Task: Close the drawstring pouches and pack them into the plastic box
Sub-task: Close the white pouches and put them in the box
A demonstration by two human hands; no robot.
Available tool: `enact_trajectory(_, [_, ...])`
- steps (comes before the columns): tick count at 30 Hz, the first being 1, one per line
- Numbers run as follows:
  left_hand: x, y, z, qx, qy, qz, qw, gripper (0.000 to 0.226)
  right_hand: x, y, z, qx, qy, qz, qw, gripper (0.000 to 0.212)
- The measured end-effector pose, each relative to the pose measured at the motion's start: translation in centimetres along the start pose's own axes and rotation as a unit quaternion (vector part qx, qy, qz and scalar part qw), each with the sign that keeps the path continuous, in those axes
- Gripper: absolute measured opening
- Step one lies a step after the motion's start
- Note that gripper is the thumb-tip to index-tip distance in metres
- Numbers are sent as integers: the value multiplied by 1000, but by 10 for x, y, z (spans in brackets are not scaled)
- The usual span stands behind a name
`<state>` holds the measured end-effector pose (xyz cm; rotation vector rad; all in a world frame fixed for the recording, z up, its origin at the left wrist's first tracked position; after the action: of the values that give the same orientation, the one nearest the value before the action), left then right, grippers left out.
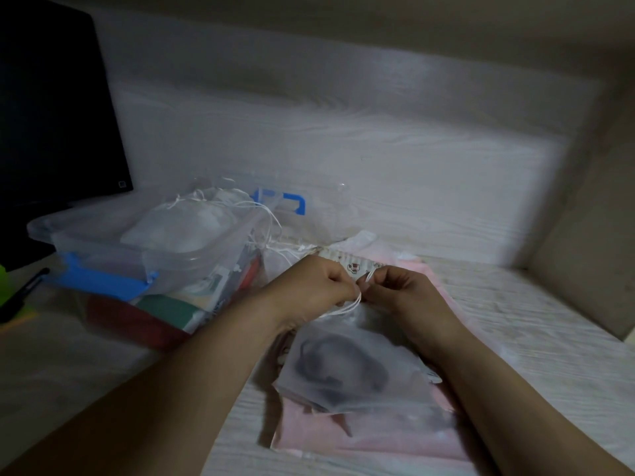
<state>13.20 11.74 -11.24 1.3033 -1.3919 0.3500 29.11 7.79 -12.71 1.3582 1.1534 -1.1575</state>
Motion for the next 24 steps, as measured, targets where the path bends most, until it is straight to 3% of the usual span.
enact_trajectory(7, [-5, -2, 0, 0, -16, 43, 999, 10, -3, 0, 2, -19, -8, -23, 1000, 8])
enact_trajectory(13, [-8, -4, 1, -18, -46, 61, 997, 12, -6, -2, 5, -39, -11, -36, 999, 24])
enact_trajectory(15, [-10, -5, 0, -20, -53, 82, 995, 21, -7, -2, 6, -41, -12, -34, 999, 21])
enact_trajectory(18, [-11, -7, -1, -14, -66, 64, 996, 11, -6, 0, 6, -39, -6, -38, 999, 13])
enact_trajectory(24, [-17, -9, -3, -9, -72, 30, 997, 18, -3, 3, 2, -23, 28, 24, 999, 14])
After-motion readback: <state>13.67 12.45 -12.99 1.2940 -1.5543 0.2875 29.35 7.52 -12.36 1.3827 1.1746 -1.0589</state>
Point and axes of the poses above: each hand's wrist, its own z-axis away from the middle knuckle, its own y-axis out of the back of the hand, x = y × z, the point moved 5 cm from there along -z, towards the middle knuckle, and after that the axes turned 9 degrees about -y, right-handed, at the moved point
